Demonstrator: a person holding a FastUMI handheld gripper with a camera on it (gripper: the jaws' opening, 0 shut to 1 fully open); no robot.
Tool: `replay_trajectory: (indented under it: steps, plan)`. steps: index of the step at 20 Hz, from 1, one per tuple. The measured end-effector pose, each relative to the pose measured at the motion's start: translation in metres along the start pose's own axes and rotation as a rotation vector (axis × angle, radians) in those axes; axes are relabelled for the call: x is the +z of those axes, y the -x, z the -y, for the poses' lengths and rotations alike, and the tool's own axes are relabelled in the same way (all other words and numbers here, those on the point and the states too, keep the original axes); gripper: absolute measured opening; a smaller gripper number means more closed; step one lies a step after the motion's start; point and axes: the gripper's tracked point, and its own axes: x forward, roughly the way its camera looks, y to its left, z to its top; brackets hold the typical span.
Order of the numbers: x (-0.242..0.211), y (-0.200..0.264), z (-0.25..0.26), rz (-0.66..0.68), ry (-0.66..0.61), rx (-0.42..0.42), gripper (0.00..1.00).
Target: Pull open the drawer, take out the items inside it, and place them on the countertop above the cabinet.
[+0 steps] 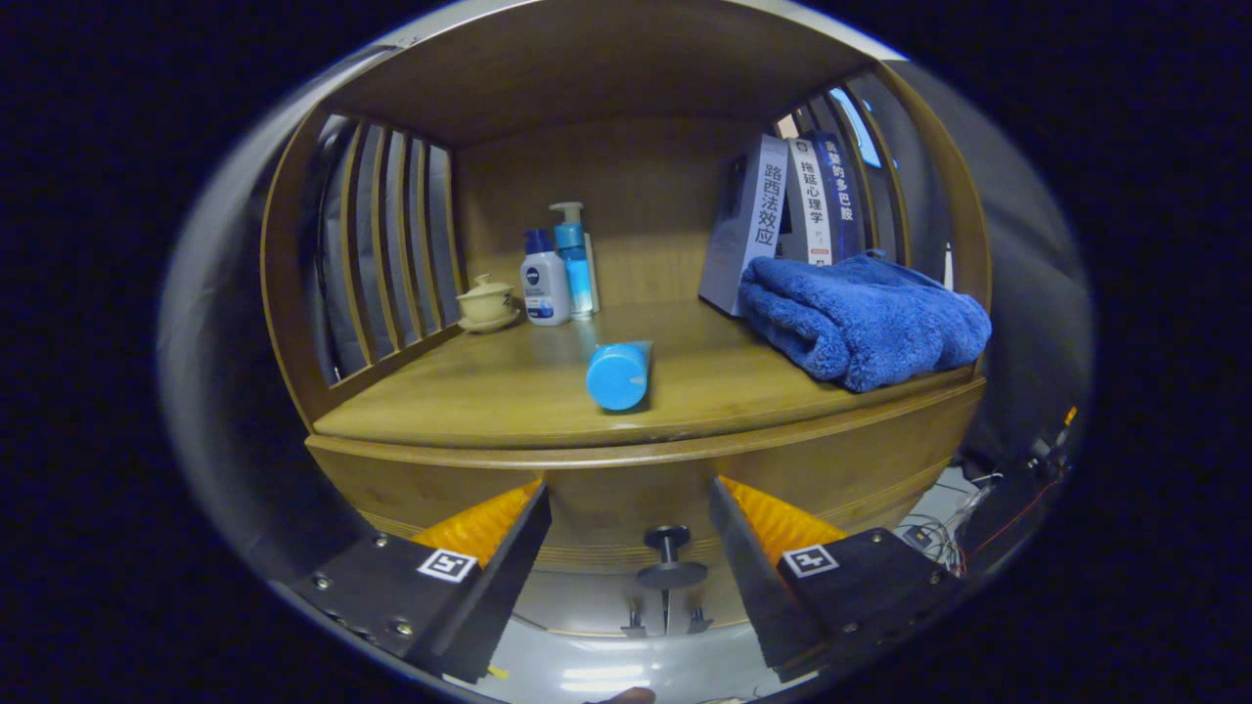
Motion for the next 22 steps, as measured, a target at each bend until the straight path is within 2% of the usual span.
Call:
replay_trajectory:
  steps: [8, 10, 12, 18, 22]
  plan:
    - [0.001, -0.001, -0.001, 0.005, -0.025, 0.014, 0.98]
    - [0.012, 0.005, -0.008, 0.033, -0.044, 0.044, 0.98]
    - [0.025, 0.014, -0.006, 0.059, -0.037, 0.04, 0.99]
    - [0.083, 0.067, -0.009, 0.177, 0.034, 0.05, 0.99]
    - [0.129, 0.123, -0.004, 0.3, 0.071, 0.044, 0.87]
